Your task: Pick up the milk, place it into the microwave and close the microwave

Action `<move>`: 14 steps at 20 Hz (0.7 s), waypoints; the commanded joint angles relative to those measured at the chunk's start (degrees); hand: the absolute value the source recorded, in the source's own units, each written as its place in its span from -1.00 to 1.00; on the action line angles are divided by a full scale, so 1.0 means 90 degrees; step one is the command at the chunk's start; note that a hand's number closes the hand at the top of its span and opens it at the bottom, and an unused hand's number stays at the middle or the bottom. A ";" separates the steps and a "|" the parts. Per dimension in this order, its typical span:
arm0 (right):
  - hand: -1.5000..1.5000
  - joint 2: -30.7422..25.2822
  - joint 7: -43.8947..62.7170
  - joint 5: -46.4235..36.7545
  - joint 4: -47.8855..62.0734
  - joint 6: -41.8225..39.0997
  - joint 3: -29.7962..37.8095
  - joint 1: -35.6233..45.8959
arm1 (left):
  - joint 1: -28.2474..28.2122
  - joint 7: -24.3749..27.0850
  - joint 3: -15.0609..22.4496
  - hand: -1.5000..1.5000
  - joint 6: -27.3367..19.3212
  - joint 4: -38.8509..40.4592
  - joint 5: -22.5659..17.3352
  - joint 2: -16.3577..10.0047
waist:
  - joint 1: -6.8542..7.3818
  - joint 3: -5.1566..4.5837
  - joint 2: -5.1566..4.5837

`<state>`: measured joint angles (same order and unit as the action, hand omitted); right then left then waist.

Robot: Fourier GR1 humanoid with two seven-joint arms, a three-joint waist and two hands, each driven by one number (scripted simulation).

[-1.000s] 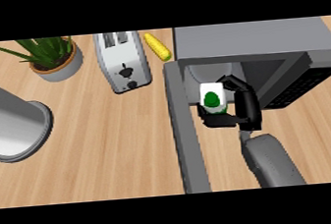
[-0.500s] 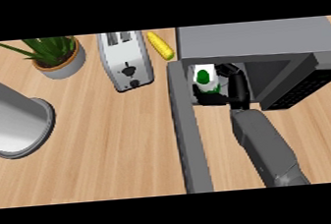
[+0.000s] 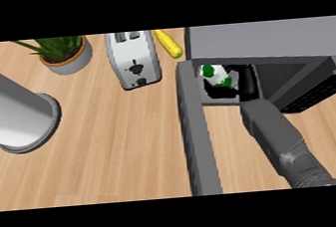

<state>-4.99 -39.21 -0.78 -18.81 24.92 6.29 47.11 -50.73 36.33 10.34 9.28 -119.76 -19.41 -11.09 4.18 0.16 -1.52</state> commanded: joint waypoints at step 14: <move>1.00 -0.0619 -0.0545 -0.0378 0.0993 0.1123 0.0163 0.1071 | 0.0285 0.0055 -0.0068 -1.00 0.0230 0.0402 -0.0041 -0.0080 | 0.0380 0.0015 -0.0166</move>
<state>-9.44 -43.68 -4.87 -10.37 33.74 6.44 54.58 -48.02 36.65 9.68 10.79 -117.02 -19.66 -11.65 7.03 0.27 -2.86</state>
